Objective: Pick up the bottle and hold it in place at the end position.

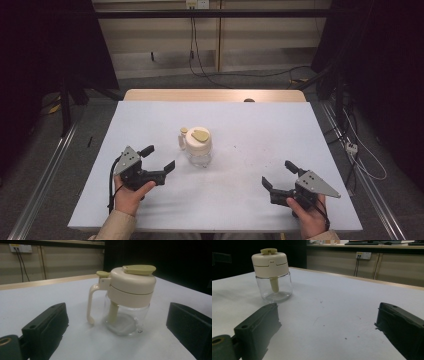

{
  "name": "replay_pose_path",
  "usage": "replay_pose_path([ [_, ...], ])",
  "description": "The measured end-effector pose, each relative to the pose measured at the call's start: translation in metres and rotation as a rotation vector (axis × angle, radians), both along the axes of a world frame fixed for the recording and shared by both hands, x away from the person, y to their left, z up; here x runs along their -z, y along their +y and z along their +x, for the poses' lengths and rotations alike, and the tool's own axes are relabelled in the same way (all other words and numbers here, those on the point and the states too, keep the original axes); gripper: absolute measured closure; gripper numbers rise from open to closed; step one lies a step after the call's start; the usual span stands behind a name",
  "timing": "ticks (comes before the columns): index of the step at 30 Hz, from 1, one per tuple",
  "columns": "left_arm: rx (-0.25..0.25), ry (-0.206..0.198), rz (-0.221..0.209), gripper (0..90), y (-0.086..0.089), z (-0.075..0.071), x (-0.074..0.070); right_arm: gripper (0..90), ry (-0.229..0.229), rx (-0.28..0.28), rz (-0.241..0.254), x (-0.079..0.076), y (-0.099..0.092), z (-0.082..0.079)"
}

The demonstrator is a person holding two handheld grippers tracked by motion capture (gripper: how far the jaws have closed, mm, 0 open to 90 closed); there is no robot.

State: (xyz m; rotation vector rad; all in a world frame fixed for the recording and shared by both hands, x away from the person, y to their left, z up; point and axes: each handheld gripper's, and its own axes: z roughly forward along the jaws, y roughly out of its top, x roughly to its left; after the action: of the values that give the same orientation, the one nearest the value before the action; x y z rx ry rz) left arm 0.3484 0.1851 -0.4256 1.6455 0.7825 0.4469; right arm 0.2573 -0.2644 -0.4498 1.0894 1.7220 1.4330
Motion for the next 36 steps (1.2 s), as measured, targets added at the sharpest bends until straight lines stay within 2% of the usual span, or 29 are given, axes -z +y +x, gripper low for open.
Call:
replay_pose_path([
  [20,0.009,0.019,0.054,3.8,-0.024,0.009,0.002,3.6,-0.003,-0.004,-0.008,0.0,0.001,0.0],
  [36,0.022,0.03,0.053,4.3,-0.045,0.017,0.005,3.6,-0.001,-0.006,-0.007,0.0,0.001,0.0],
])
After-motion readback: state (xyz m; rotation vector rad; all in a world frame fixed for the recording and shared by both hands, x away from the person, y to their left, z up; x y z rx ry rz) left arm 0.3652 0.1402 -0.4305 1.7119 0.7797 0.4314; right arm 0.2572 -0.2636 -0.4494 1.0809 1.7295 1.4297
